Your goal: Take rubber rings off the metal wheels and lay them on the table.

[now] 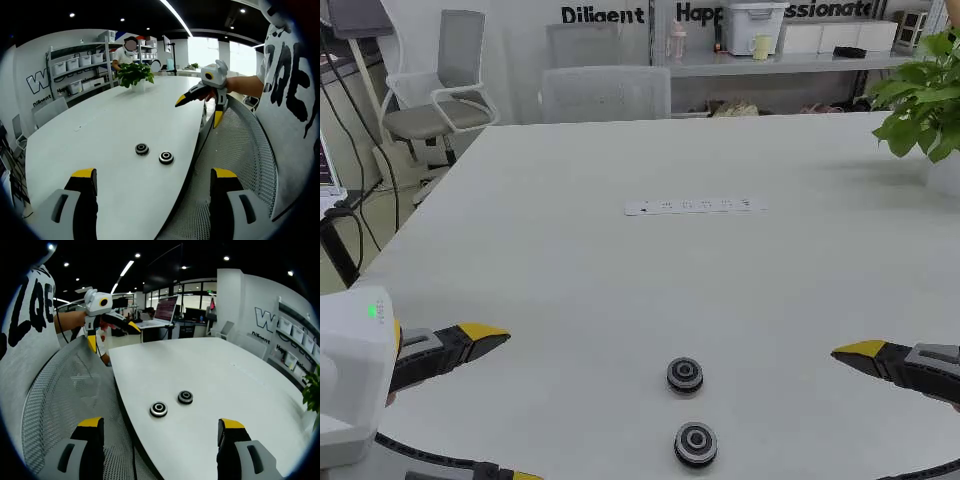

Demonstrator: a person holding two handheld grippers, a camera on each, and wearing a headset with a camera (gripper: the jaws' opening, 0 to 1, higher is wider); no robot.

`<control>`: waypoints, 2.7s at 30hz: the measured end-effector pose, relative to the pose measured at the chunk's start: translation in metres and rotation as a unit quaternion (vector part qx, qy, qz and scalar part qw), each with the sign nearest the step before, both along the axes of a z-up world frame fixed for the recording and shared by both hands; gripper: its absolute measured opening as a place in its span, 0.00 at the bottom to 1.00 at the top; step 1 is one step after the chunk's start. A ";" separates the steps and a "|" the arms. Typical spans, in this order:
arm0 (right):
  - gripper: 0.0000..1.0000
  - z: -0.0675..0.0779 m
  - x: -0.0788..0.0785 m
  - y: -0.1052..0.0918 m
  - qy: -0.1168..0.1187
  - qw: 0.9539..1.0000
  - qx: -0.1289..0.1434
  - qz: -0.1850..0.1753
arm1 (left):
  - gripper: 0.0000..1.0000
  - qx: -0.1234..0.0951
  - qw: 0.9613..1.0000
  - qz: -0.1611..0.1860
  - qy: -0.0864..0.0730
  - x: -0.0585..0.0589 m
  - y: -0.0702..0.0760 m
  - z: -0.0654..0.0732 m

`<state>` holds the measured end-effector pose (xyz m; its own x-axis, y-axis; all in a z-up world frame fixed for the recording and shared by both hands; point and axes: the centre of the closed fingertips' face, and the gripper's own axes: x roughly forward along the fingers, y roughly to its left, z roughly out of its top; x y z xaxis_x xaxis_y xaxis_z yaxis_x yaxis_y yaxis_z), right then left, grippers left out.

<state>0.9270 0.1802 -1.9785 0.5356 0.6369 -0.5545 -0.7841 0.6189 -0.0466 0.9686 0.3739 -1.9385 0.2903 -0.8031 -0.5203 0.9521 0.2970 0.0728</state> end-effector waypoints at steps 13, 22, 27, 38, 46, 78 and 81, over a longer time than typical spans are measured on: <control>0.93 0.002 0.002 0.001 -0.002 1.000 0.000 0.003 | 0.92 0.001 1.000 0.002 -0.004 0.001 0.003 0.003; 0.93 0.000 0.001 0.002 0.000 1.000 0.001 0.003 | 0.92 0.000 1.000 0.005 -0.003 0.001 0.004 0.003; 0.92 -0.001 -0.001 0.002 0.002 1.000 0.001 0.003 | 0.92 0.000 1.000 0.004 -0.002 0.000 0.003 0.001; 0.92 0.001 0.001 0.003 0.000 1.000 0.003 0.003 | 0.92 -0.002 1.000 0.007 -0.004 0.002 0.004 0.004; 0.91 0.003 0.003 0.003 -0.003 1.000 0.005 0.003 | 0.92 -0.002 1.000 0.008 -0.004 0.005 0.005 0.003; 0.85 0.007 0.035 0.003 -0.017 1.000 0.002 0.008 | 0.89 -0.008 1.000 0.011 -0.005 0.031 -0.002 0.003; 0.85 0.006 0.038 0.003 -0.018 1.000 0.001 0.008 | 0.89 -0.014 1.000 0.011 -0.009 0.034 -0.005 0.007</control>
<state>0.9646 0.1828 -1.9729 0.5450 0.6460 -0.5344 -0.7915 0.6067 -0.0738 1.0024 0.3688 -1.9318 0.3178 -0.8102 -0.4926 0.9437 0.3208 0.0812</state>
